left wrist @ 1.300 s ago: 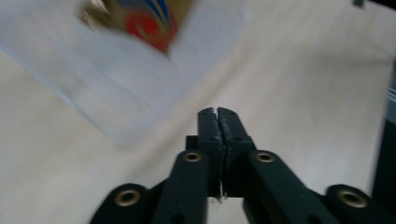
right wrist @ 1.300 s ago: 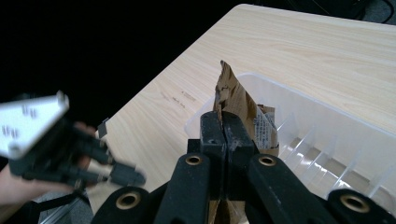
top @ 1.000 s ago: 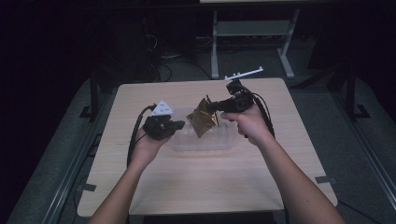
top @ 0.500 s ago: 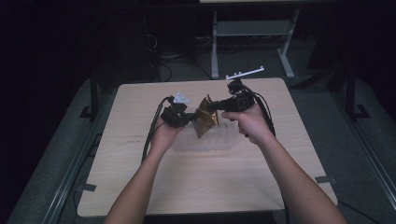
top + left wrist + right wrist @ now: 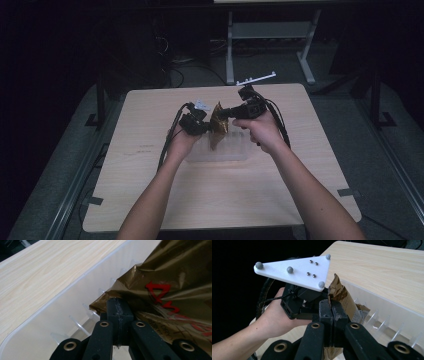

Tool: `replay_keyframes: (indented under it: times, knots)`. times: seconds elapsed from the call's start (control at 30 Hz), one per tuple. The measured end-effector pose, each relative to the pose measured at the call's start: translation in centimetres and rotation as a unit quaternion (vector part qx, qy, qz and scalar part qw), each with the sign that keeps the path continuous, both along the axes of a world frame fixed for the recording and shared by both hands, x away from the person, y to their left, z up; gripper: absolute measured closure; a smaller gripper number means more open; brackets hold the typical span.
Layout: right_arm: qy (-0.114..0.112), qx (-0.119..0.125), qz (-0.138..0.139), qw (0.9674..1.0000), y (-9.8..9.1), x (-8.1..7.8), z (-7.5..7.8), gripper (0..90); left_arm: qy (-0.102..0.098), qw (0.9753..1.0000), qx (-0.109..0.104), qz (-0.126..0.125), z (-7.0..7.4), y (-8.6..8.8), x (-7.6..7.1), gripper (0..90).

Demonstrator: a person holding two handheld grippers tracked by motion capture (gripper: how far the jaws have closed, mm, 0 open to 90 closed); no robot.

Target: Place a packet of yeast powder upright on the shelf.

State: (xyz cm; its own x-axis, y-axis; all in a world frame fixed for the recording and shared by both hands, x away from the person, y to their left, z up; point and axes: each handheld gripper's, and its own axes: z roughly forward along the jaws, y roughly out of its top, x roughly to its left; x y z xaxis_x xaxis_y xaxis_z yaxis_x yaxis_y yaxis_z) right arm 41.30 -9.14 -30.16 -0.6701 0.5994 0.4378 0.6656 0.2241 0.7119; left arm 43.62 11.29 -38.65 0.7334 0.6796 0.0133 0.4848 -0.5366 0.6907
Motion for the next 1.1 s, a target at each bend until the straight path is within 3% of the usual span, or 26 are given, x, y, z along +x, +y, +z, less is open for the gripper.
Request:
replay_keyframes:
  times: [0.17,0.33,0.5,0.7,0.87,1.1]
  knots:
    - [-0.001,-0.003,-0.004,1.0,0.3,0.6,-0.4,88.3,-0.004,0.9998,-0.02,0.004,0.8,1.6,-0.4,89.6]
    - [0.0,-0.006,-0.007,1.0,0.7,1.3,-1.0,88.3,0.0,0.9986,-0.052,0.012,1.2,3.0,-1.2,88.7]
    - [0.001,-0.014,-0.013,0.9998,1.2,2.0,-1.7,88.2,0.007,0.9981,-0.061,0.0,1.7,4.1,-2.3,86.1]
    - [-0.003,-0.023,-0.019,0.9996,1.4,2.6,-2.3,86.5,0.013,0.9982,-0.057,-0.013,1.9,4.7,-3.4,80.7]
    - [-0.017,-0.021,-0.013,0.9995,1.0,2.1,-1.6,67.5,0.023,0.9968,-0.074,-0.02,1.9,5.0,-4.2,73.7]
    - [-0.051,-0.034,0.003,0.9981,-0.6,0.2,0.4,44.6,0.03,0.9962,-0.074,-0.033,2.2,5.6,-5.8,61.9]
